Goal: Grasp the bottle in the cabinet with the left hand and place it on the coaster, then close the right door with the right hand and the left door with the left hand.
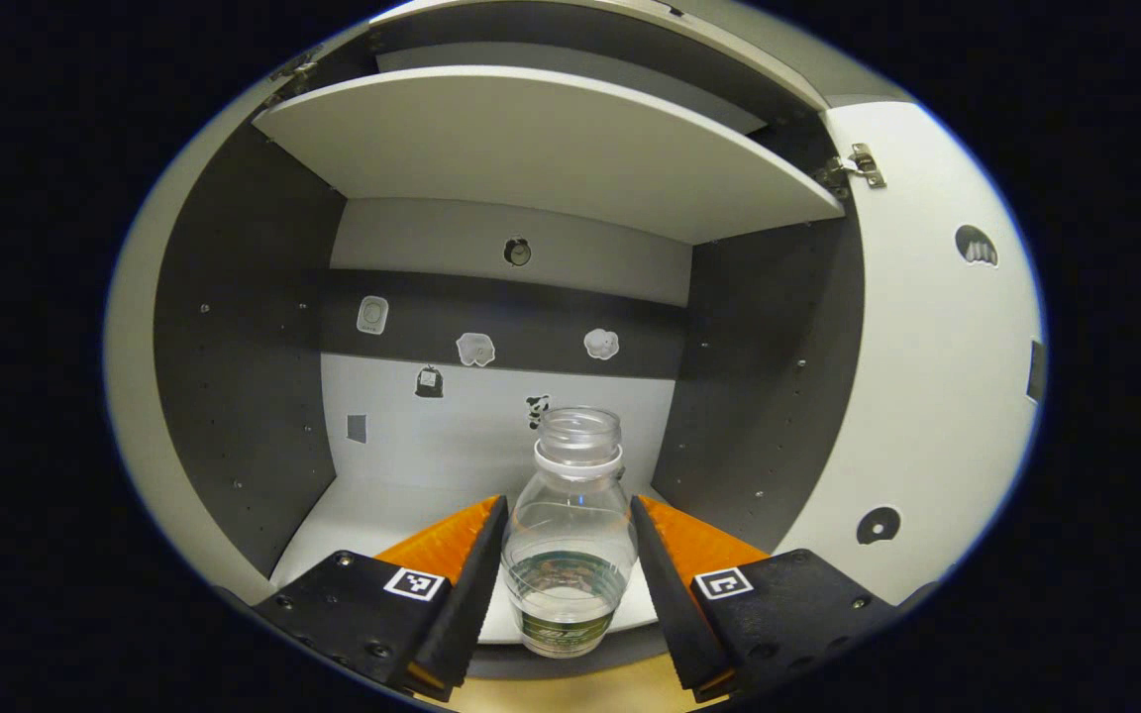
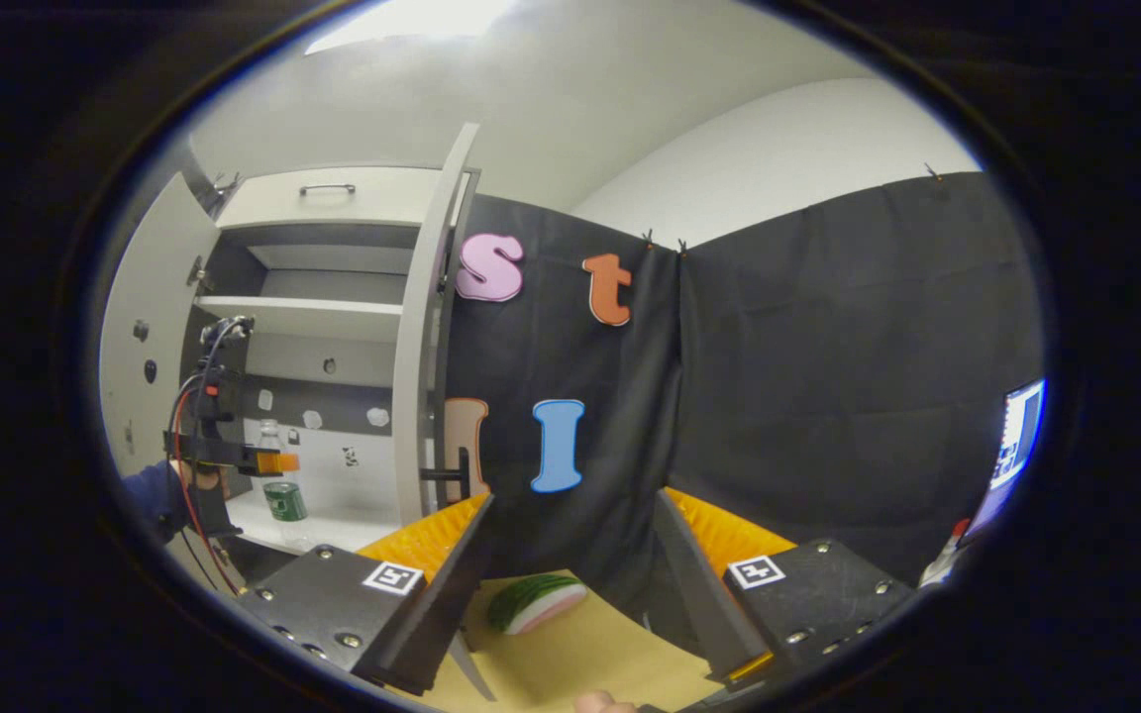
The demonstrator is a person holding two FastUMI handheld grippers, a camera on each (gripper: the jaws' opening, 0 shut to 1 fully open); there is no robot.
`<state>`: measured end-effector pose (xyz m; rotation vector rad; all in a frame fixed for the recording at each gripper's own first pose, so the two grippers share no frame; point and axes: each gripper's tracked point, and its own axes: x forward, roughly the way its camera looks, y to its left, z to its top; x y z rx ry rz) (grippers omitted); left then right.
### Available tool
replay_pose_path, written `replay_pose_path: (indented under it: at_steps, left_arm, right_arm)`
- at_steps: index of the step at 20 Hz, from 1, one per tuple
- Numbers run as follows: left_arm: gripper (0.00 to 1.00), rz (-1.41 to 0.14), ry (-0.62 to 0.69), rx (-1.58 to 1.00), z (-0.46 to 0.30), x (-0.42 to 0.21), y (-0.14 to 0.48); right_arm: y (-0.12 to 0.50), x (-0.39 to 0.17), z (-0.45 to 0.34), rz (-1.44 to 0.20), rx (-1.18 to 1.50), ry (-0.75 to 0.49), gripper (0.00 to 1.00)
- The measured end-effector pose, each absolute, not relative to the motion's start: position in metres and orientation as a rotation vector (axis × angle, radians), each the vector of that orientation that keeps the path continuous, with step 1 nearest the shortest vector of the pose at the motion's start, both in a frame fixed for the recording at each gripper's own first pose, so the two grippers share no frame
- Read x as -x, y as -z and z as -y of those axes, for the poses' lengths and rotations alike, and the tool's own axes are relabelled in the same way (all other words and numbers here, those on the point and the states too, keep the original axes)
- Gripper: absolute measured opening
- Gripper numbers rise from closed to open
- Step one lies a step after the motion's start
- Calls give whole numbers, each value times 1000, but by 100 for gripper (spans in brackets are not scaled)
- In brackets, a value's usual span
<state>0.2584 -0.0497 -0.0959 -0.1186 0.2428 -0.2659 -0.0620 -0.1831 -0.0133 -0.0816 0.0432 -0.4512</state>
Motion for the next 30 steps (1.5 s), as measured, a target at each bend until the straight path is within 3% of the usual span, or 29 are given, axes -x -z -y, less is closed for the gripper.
replay_pose_path:
  at_steps: [11,12,14,29,30]
  left_arm:
    - [77,-358,323,150,34,-159,154]
    - [77,-372,325,158,33,-153,164]
    - [77,-401,326,171,32,-141,183]
    - [78,-624,311,262,34,-70,335]
    - [80,-628,310,261,34,-67,342]
  right_arm:
    - [12,56,161,-44,66,349,96]
    - [14,56,161,-48,66,346,93]
    - [14,57,160,-53,64,345,96]
    - [7,73,175,-52,87,392,93]
    - [7,74,175,-54,92,394,96]
